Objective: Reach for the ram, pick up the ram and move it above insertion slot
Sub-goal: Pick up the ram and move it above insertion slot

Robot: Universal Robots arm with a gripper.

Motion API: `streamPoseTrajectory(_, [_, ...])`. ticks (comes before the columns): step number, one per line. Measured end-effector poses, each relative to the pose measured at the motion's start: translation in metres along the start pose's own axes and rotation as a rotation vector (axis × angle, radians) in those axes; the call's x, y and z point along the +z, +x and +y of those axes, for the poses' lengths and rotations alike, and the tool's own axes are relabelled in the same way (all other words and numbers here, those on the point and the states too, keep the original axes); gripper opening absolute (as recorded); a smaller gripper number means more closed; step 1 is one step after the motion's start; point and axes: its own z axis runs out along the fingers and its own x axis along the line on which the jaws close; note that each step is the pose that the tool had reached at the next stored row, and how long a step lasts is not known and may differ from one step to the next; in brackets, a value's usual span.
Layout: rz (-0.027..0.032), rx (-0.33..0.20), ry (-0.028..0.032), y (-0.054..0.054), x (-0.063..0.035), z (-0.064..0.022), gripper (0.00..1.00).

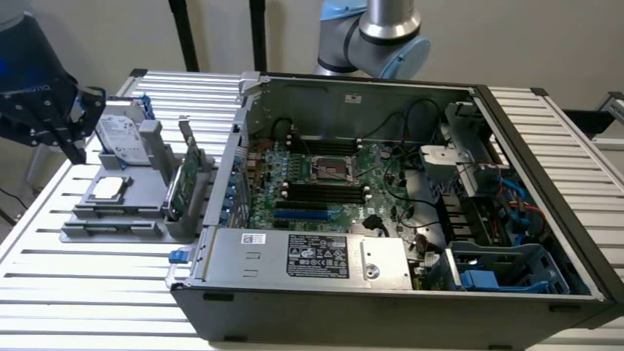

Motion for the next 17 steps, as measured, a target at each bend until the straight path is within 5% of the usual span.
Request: streamPoseTrajectory(17, [0.0022,-0.308,0.0022,0.0,0.0005,0.0001,0.11])
